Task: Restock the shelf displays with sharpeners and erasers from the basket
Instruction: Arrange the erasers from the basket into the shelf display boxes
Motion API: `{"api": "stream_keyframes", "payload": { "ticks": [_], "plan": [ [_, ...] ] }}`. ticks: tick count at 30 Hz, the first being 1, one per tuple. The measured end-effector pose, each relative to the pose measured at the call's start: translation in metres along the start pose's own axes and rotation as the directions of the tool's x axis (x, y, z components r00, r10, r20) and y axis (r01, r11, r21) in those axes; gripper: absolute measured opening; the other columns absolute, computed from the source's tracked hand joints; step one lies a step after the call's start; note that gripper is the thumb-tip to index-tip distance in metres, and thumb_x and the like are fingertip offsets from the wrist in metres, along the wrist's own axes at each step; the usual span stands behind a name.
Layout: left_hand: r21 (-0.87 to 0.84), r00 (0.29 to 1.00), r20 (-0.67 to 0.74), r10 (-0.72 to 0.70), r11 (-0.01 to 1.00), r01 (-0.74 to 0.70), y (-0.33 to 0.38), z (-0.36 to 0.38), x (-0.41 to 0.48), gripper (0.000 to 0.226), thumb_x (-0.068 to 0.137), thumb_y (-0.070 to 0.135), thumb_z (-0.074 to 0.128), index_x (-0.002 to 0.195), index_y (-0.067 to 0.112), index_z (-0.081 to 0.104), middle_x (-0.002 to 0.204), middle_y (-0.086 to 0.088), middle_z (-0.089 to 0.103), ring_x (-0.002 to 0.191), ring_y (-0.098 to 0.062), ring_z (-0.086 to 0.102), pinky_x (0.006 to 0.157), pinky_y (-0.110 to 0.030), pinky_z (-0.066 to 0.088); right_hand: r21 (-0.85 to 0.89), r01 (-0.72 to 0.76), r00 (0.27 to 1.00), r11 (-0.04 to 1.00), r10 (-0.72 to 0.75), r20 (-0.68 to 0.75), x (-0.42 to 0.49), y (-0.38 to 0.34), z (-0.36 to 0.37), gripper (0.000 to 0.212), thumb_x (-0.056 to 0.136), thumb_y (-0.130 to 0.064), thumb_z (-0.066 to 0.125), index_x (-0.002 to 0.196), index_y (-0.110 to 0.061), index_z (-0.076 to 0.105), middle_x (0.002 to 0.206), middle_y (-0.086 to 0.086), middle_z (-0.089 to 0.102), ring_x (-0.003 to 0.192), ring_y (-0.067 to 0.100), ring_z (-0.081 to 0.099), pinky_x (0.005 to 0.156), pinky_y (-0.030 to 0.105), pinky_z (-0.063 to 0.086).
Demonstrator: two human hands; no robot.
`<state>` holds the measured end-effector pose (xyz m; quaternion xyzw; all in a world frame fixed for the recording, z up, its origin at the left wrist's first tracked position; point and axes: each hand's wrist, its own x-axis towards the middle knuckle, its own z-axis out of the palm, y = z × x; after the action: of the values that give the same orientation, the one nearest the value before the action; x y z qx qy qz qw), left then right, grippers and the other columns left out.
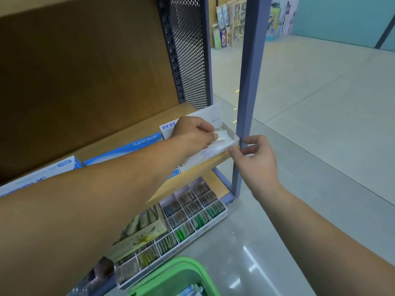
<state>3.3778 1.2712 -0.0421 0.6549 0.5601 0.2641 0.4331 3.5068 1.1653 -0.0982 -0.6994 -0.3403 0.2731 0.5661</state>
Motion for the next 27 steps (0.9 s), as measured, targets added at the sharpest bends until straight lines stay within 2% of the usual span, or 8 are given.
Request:
{"api": "stream_keyframes", "payload": {
  "ticks": [4, 7, 9, 12, 15, 17, 22, 27],
  "plan": [
    [-0.014, 1.000, 0.007, -0.019, 1.000, 0.019, 0.006, 0.020, 0.005, 0.016, 0.081, 0.017, 0.087, 0.093, 0.019, 0.077, 0.088, 0.001, 0.075, 0.080, -0.013, 0.072, 0.083, -0.030, 0.062, 0.075, -0.078, 0.997, 0.994, 0.078, 0.002, 0.003, 0.006, -0.001, 0.038, 0.085, -0.039, 0.080, 0.115, -0.030, 0.058, 0.090, -0.005, 0.071, 0.089, 0.014, 0.069, 0.085, 0.043, 0.058],
    [-0.031, 0.996, 0.057, -0.074, 0.997, 0.076, 0.004, 0.019, 0.007, 0.014, 0.082, 0.019, 0.086, 0.093, 0.019, 0.078, 0.091, 0.001, 0.076, 0.080, -0.012, 0.069, 0.082, -0.025, 0.060, 0.081, -0.099, 0.995, 0.992, 0.097, 0.032, 0.003, 0.011, -0.003, 0.033, 0.087, -0.039, 0.079, 0.114, -0.030, 0.062, 0.091, -0.001, 0.072, 0.087, 0.016, 0.069, 0.085, 0.052, 0.059],
    [0.017, 0.993, 0.088, -0.077, 0.997, 0.076, 0.005, 0.017, 0.006, 0.011, 0.082, 0.021, 0.086, 0.090, 0.019, 0.079, 0.092, 0.000, 0.077, 0.078, -0.011, 0.068, 0.081, -0.026, 0.059, 0.081, -0.109, 0.993, 0.991, 0.105, 0.044, 0.003, 0.013, -0.004, 0.030, 0.086, -0.039, 0.079, 0.110, -0.030, 0.064, 0.091, 0.000, 0.072, 0.087, 0.018, 0.070, 0.083, 0.054, 0.059],
    [0.082, 0.991, 0.119, -0.058, 0.995, 0.049, 0.007, 0.017, 0.005, 0.016, 0.082, 0.023, 0.086, 0.095, 0.019, 0.078, 0.098, 0.002, 0.074, 0.086, -0.011, 0.067, 0.083, -0.026, 0.058, 0.085, -0.120, 0.991, 0.989, 0.115, 0.062, 0.003, 0.012, -0.002, 0.027, 0.085, -0.037, 0.081, 0.106, -0.028, 0.065, 0.088, -0.002, 0.072, 0.085, 0.016, 0.070, 0.083, 0.055, 0.059],
    [0.180, 0.983, 0.173, -0.063, 0.983, 0.032, 0.007, 0.017, 0.004, 0.031, 0.076, 0.020, 0.090, 0.104, 0.022, 0.076, 0.102, 0.004, 0.070, 0.094, -0.010, 0.065, 0.084, -0.024, 0.056, 0.075, -0.114, 0.992, 0.991, 0.109, 0.069, 0.002, 0.009, 0.002, 0.028, 0.085, -0.039, 0.081, 0.102, -0.029, 0.062, 0.084, -0.003, 0.072, 0.081, 0.014, 0.070, 0.082, 0.054, 0.060],
    [0.222, 0.983, 0.172, -0.065, 0.975, 0.025, 0.007, 0.017, 0.004, 0.032, 0.074, 0.016, 0.090, 0.102, 0.023, 0.076, 0.102, 0.004, 0.070, 0.098, -0.012, 0.066, 0.089, -0.027, 0.058, 0.064, -0.105, 0.993, 0.992, 0.101, 0.059, 0.001, 0.008, 0.003, 0.028, 0.085, -0.039, 0.081, 0.102, -0.028, 0.061, 0.081, -0.003, 0.071, 0.076, 0.011, 0.069, 0.080, 0.052, 0.060],
    [0.146, 0.985, 0.137, -0.101, 0.986, 0.081, 0.002, 0.009, 0.008, 0.028, 0.071, 0.020, 0.093, 0.095, 0.022, 0.077, 0.102, 0.003, 0.074, 0.096, -0.012, 0.069, 0.093, -0.029, 0.058, 0.065, -0.102, 0.994, 0.993, 0.099, 0.047, 0.001, 0.008, 0.006, 0.027, 0.085, -0.038, 0.080, 0.102, -0.029, 0.060, 0.079, -0.001, 0.070, 0.073, 0.016, 0.069, 0.079, 0.051, 0.061],
    [0.078, 0.991, 0.060, -0.119, 0.990, 0.114, 0.001, 0.017, 0.006, 0.021, 0.076, 0.023, 0.091, 0.091, 0.021, 0.076, 0.098, 0.005, 0.072, 0.093, -0.011, 0.067, 0.083, -0.024, 0.056, 0.067, -0.109, 0.993, 0.992, 0.105, 0.057, 0.002, 0.008, 0.005, 0.027, 0.084, -0.038, 0.080, 0.102, -0.031, 0.060, 0.085, 0.006, 0.071, 0.079, 0.023, 0.070, 0.079, 0.053, 0.060]
  ]
}}
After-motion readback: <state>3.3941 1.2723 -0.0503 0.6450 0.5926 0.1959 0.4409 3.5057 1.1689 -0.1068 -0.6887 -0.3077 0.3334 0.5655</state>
